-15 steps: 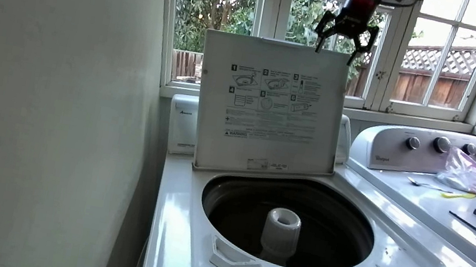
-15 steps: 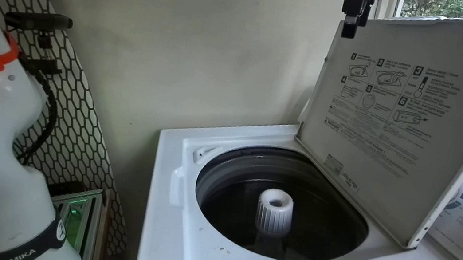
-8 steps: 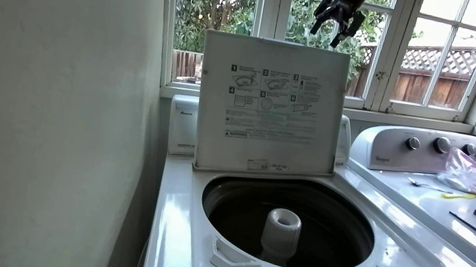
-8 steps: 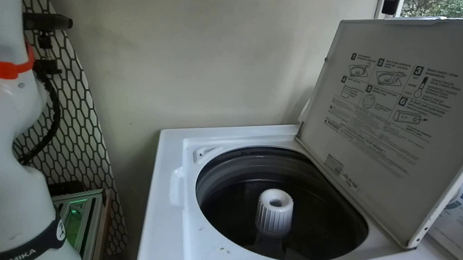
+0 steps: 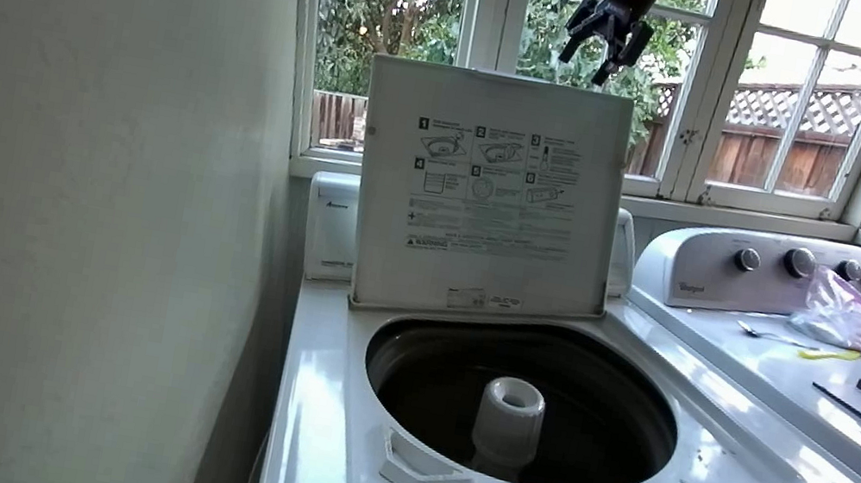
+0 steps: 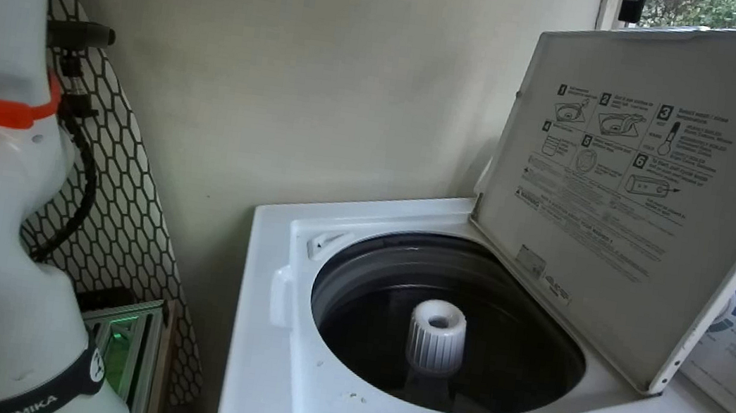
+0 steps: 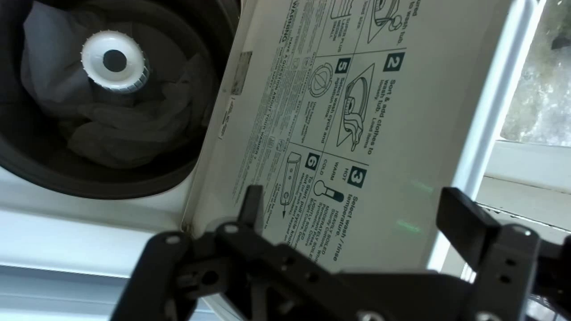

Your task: Close the lid of the dryer

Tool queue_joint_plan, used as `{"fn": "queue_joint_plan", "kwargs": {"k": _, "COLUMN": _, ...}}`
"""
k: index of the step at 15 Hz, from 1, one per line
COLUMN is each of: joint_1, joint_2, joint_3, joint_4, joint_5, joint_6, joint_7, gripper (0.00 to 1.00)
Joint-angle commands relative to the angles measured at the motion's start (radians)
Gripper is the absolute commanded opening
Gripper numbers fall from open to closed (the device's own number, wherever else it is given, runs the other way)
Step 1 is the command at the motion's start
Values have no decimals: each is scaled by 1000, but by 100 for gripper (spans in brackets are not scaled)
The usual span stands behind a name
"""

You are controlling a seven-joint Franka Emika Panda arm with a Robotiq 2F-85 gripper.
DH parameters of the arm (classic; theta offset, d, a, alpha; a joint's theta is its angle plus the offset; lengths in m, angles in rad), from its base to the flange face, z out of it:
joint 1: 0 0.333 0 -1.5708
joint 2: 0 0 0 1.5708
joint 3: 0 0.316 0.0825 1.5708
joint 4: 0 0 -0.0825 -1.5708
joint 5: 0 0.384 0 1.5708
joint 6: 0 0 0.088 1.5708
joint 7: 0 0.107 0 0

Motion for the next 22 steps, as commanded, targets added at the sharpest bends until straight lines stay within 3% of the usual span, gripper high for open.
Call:
{"fn": "queue_joint_plan", "kwargs": {"k": 1, "joint_1": 0, "joint_2": 0, "joint_3": 0, "joint_4": 0, "joint_5": 0, "joint_6": 0, "joint_7": 0, "gripper": 100}}
{"fn": "queue_joint_plan", "kwargs": {"k": 12, "joint_1": 42, "joint_2": 80, "joint_3": -14, "joint_4": 78, "joint_5": -81, "joint_6": 39, "joint_7": 181, "gripper": 100}}
{"fn": "queue_joint_plan", "kwargs": {"k": 18, "joint_1": 76, "joint_2": 135, "joint_3": -22, "joint_4": 104, "joint_5": -132, "joint_6": 193, "joint_7": 269, "gripper": 100}}
{"fn": "queue_joint_plan", "kwargs": {"k": 22, "joint_1": 78, "joint_2": 160, "joint_3": -21, "joint_4": 116, "joint_5": -161, "joint_6": 202, "joint_7": 267, "gripper": 100}}
